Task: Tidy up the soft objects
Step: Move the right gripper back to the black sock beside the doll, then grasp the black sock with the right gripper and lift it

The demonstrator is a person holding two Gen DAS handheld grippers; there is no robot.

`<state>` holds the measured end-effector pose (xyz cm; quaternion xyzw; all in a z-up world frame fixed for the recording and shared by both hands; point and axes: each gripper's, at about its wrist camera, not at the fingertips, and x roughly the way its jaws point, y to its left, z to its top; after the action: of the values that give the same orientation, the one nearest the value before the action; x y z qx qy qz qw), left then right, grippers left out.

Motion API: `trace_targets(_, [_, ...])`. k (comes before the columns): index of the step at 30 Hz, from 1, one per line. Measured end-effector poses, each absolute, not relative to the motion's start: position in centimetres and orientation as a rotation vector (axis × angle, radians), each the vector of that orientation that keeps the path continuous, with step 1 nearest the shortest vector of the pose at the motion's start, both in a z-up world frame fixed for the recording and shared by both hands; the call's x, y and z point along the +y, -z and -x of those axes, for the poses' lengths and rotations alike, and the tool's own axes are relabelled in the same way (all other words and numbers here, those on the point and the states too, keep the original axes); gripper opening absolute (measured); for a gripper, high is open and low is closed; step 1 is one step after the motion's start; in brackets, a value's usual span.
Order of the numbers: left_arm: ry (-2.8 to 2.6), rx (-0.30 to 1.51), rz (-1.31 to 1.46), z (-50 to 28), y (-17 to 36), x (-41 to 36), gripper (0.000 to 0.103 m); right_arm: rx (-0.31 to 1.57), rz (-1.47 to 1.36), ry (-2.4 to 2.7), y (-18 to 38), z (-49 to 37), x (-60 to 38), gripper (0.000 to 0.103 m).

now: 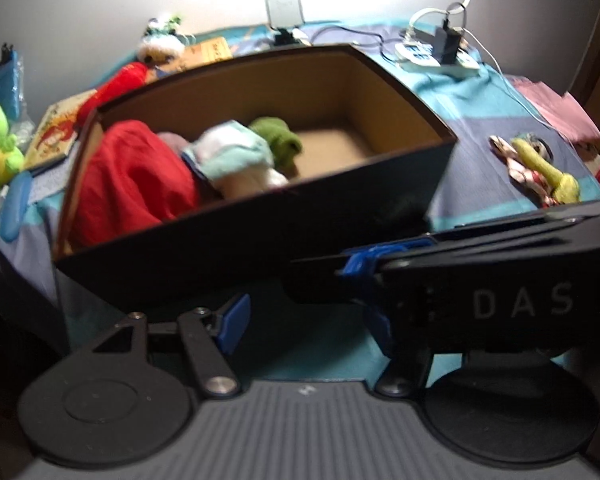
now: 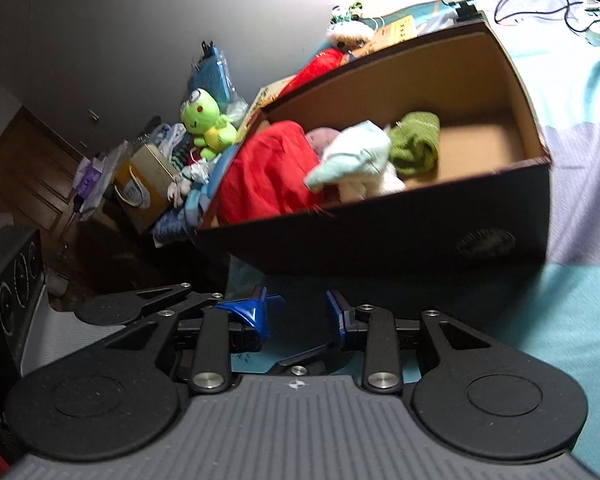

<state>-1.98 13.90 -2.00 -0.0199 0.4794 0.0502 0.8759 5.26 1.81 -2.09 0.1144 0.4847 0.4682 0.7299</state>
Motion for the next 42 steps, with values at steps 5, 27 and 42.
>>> trace_targets(5, [-0.066,1.051,0.036,1.4,3.5,11.4,0.066,1.099,-0.288,-0.982,3.3,-5.9,-1.2,0.016])
trace_targets(27, [0.339,1.113,0.027,-5.8,8.7,-5.3,0.066,1.080,-0.326,-0.554,6.5,-9.8,-21.1,0.016])
trace_targets(42, [0.419,1.025,0.076,-10.2,9.8,-10.7,0.068,1.162,-0.356,-0.574,9.2,-13.7,-24.6,0.013])
